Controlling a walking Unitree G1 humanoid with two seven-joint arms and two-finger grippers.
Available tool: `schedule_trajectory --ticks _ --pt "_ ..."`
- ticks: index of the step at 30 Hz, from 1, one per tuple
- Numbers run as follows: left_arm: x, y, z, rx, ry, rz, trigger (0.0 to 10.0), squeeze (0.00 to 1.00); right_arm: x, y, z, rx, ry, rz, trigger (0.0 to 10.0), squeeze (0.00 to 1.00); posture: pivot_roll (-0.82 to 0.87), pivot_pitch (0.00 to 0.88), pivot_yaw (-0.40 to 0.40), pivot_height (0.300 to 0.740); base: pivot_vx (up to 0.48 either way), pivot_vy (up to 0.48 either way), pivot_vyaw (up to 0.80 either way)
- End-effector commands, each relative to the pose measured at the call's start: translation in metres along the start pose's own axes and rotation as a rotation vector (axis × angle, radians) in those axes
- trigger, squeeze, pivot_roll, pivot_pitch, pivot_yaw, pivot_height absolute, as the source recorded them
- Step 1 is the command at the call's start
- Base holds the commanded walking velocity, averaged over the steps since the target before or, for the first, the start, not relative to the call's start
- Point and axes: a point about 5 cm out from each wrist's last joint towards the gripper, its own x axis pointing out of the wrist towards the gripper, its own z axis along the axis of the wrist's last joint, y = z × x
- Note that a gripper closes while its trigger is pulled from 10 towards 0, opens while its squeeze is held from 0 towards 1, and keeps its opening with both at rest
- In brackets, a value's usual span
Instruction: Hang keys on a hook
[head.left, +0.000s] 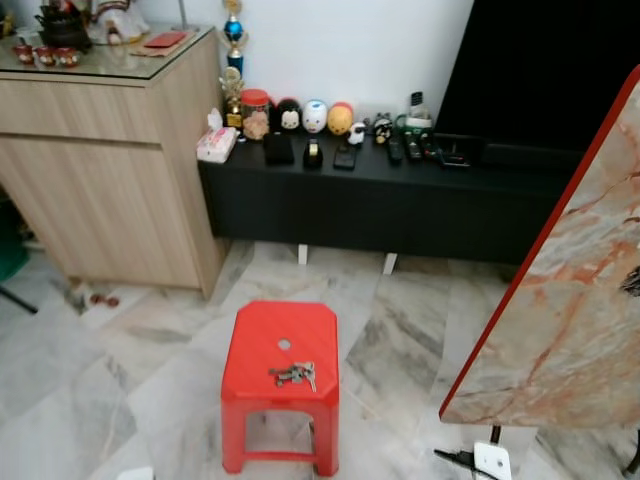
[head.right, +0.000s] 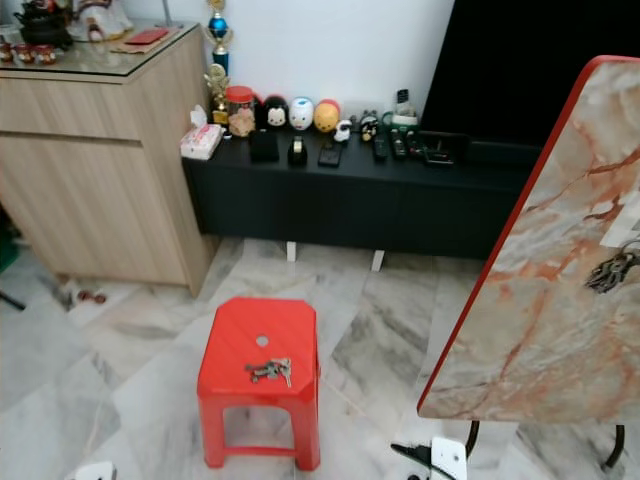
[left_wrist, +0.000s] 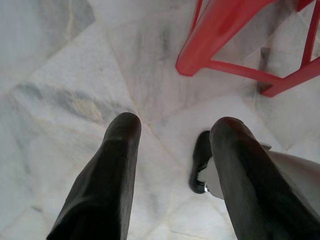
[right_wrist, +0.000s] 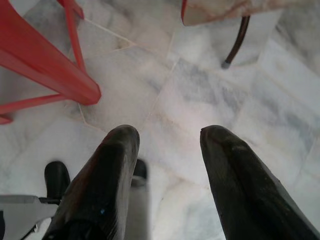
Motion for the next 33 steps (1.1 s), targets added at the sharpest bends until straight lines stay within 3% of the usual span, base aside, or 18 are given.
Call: schedule_trajectory --ticks 1,15,22,33 --pt "0.000 -0.008 -0.003 -0.010 0.005 -0.020 10.0 0.00 -0.001 -0.009 -0.005 0.008 0.014 -0.022 10.0 0.00 0.19 0.000 -0.055 0.740 0.000 0.368 0.00" --pt "-0.004 -0.006 -0.016 -0.014 0.030 -0.012 10.0 0.00 -0.001 -0.005 -0.005 0.013 0.015 -0.011 10.0 0.00 0.20 0.000 -0.056 0.740 0.000 0.353 0.00" --pt "-0.004 -0.005 -0.015 -0.003 0.029 -0.008 10.0 0.00 -0.001 -0.003 -0.004 0.013 0.012 -0.008 10.0 0.00 0.20 0.000 -0.058 0.740 0.000 0.000 0.00" --pt "-0.004 -0.017 -0.021 -0.014 0.040 -0.023 10.0 0.00 -0.001 -0.005 -0.001 -0.001 0.001 -0.004 10.0 0.00 0.20 0.000 -0.058 0.740 0.000 0.000 0.00"
